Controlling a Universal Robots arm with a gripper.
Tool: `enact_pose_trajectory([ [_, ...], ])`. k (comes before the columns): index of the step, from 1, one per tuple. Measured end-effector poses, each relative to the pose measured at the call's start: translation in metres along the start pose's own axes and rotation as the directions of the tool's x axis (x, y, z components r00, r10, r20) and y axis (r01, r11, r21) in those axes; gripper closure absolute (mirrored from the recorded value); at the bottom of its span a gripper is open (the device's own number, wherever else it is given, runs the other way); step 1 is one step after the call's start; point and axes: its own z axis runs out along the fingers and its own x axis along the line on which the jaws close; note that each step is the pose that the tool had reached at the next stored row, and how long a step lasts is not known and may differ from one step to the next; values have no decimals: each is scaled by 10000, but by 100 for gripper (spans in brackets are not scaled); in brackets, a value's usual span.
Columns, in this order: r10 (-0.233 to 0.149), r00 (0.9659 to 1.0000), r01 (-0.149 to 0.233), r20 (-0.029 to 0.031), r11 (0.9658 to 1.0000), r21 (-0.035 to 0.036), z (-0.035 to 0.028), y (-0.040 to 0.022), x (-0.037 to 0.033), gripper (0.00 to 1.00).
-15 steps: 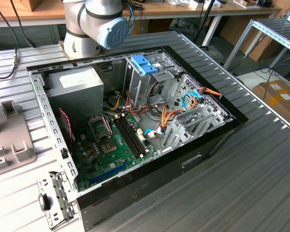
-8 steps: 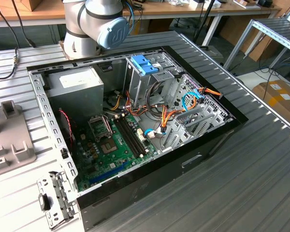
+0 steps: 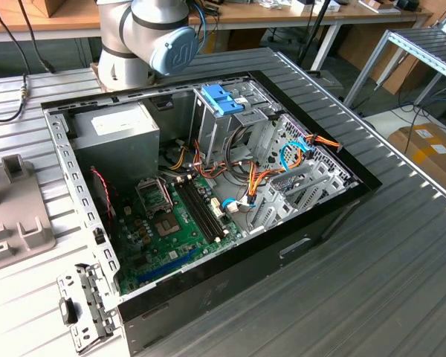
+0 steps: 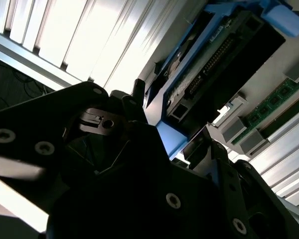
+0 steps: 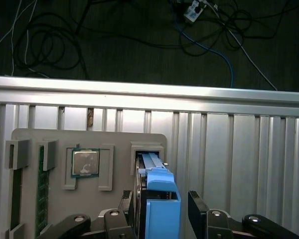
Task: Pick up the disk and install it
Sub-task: 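Pick up the disk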
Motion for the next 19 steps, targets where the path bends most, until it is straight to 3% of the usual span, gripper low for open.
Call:
enact_pose_trajectory([
  [1,0,10000,0,0,10000,0,0,0,0,45],
  [3,-1,10000,1,-2,10000,-1,-1,0,0,59],
  [5,-1,10000,1,1,10000,0,0,-1,0,63],
  [19,-6,10000,6,0,10000,1,-2,-5,0,63],
])
